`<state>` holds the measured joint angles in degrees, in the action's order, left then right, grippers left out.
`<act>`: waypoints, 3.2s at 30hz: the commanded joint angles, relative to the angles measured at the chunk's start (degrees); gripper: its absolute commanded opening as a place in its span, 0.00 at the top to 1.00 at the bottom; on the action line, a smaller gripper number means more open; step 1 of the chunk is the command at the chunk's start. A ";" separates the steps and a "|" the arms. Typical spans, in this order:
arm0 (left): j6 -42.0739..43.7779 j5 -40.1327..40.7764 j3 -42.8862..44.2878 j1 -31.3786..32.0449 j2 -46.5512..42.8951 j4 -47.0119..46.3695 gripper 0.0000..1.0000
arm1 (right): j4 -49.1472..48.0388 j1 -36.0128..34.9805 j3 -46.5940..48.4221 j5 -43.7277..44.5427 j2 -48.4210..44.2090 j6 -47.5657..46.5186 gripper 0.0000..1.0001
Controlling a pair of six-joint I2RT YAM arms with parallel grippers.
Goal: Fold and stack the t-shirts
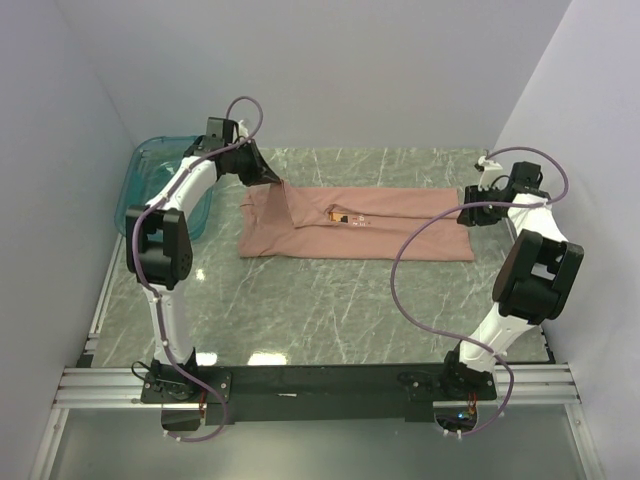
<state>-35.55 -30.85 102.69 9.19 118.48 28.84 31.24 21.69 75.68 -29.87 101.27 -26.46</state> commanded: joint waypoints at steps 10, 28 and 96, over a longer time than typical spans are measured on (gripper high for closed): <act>0.83 -2.37 7.60 -0.14 4.83 0.95 0.99 | -0.13 0.28 -2.99 -4.67 -1.08 -2.11 0.55; -0.05 -2.55 14.99 -0.05 11.86 3.06 0.99 | 0.13 0.28 -3.61 -5.11 -0.99 -2.55 0.55; -2.51 23.99 -46.36 -0.84 -23.38 -13.02 0.59 | 6.55 -41.48 -4.04 -7.66 -1.87 -9.05 0.58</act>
<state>-39.57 -8.69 53.43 7.66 94.41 16.97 35.64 -22.44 73.38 -34.87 102.52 -33.85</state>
